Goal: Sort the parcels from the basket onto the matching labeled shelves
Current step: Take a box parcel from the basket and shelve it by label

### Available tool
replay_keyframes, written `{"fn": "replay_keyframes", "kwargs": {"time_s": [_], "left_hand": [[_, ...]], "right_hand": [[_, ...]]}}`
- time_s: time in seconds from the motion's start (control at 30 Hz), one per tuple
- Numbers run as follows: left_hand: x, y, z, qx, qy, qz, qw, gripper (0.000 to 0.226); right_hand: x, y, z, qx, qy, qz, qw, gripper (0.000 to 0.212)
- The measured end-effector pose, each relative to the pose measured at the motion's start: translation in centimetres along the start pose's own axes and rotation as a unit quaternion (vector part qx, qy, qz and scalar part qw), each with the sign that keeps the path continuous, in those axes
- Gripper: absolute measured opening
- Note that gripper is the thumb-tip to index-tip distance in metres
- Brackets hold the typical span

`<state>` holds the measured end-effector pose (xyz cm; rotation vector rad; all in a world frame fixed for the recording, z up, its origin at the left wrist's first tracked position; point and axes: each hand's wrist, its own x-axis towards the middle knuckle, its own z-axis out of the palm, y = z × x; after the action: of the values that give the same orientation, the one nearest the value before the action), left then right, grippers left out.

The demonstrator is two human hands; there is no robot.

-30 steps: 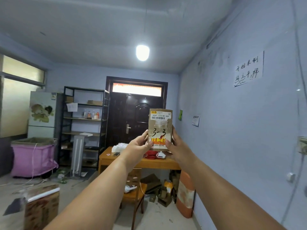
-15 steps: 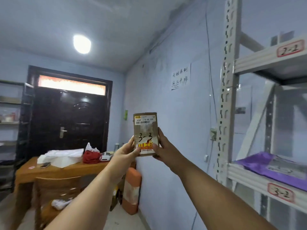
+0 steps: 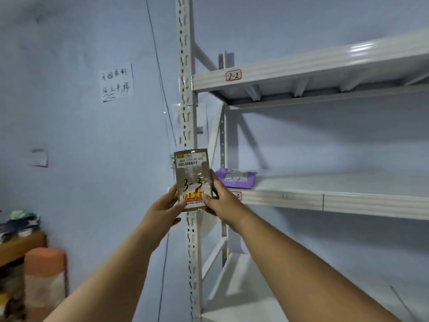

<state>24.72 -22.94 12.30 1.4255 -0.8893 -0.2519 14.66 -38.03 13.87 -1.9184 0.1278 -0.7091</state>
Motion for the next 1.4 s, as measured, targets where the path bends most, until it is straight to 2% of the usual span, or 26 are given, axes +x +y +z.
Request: {"fn": "replay_keyframes", "kwargs": {"time_s": [0.17,0.37,0.6,0.73,0.83,0.93,1.03,1.17,1.4], "left_hand": [[-1.3,1.0,8.7,-0.062,-0.089,0.022,0.994,0.044],[-2.3,4.1,18.6,-0.087,-0.174,0.043,0.98,0.044],[-3.6,5.6,30.4,-0.124,-0.214,0.045,0.968,0.055],[-3.9,7.3,37.6,-0.132,-0.202,0.082,0.967,0.053],[-4.2,9.9,42.9,-0.102,-0.207,0.139,0.963,0.05],[-4.7,12.8,48.0,-0.044,-0.213,0.167,0.962,0.056],[-4.1,13.8,52.3,0.02,-0.198,0.16,0.967,0.053],[-2.5,14.4,56.2,0.115,-0.146,0.136,0.973,0.045],[0.5,14.2,59.3,0.276,-0.11,0.126,0.947,0.042]], "right_hand": [[-6.9,-0.3,-7.1,-0.04,0.08,0.037,0.995,0.069],[-13.2,-0.8,-16.5,-0.022,0.159,0.053,0.986,0.071],[-19.5,-0.6,-26.7,-0.039,0.207,0.073,0.975,0.071],[-22.2,-1.5,-33.4,-0.114,0.228,0.058,0.965,0.07],[-23.9,-2.9,-38.7,-0.154,0.244,0.04,0.957,0.069],[-26.2,-4.1,-43.6,-0.187,0.248,0.054,0.949,0.055],[-27.4,-4.2,-47.4,-0.233,0.245,0.095,0.936,0.042],[-26.3,-3.6,-50.4,-0.282,0.249,0.126,0.918,0.04],[-23.6,-1.6,-52.7,-0.364,0.255,0.169,0.88,0.034]]}}
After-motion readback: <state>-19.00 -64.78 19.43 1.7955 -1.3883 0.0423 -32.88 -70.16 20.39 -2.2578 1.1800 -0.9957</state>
